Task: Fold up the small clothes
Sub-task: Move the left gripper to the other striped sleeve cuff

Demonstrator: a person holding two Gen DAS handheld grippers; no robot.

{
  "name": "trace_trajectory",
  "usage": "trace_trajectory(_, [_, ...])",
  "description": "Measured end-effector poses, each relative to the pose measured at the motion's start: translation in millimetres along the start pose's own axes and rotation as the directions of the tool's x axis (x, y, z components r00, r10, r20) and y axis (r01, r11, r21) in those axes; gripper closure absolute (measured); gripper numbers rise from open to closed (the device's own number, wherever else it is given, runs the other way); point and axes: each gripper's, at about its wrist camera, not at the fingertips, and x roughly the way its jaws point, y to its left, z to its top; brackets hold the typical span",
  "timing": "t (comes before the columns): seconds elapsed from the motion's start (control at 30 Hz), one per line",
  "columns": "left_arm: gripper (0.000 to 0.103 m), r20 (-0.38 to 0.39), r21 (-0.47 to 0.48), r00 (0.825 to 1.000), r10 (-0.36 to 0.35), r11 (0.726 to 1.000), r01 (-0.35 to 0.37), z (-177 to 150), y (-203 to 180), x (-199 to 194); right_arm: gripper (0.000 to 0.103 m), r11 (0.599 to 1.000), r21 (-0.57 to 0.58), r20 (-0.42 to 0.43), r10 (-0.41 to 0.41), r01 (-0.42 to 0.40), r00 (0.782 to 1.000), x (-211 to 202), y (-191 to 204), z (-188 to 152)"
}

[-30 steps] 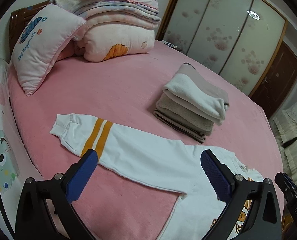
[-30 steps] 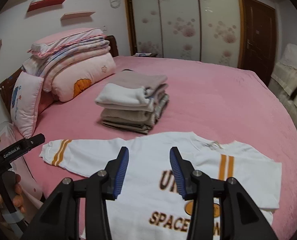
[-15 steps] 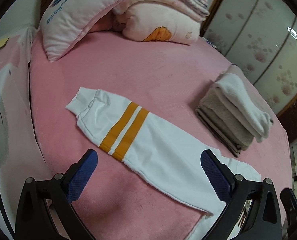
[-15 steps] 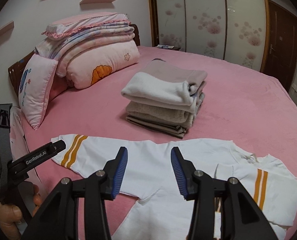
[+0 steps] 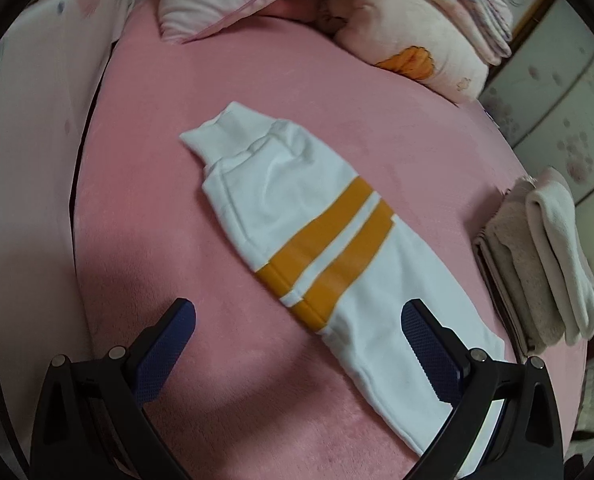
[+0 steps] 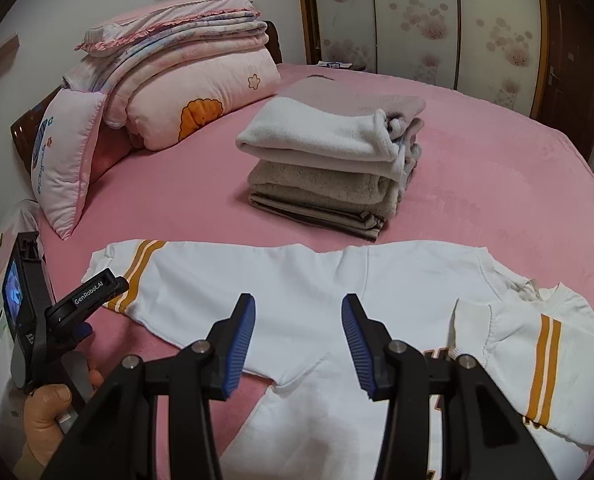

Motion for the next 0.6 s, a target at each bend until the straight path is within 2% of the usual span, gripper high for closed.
trace_trajectory(0.13, [0.001,0.027,-0.082,0.999,-0.034,0.996,0.036,2.9,12.3,9.1,0.058,1.0,-0.009,-0.013,0.012,-0.012,1.0,8.2,1.6,-4.4])
trace_trajectory(0.27, [0.001,0.024,-0.117,0.999,-0.031,0.993,0.033,10.4,15.5,24.2,0.058,1.0,-0.012,-0.031,0.022,-0.022,0.999,15.8,3.3,-8.2])
trace_trajectory(0.6, [0.001,0.043,-0.134,0.998,0.038,0.991,-0.032,26.2,3.6,54.7,0.058,1.0,-0.007,-0.056,0.021,-0.021,0.998,23.8,-4.2,-15.4])
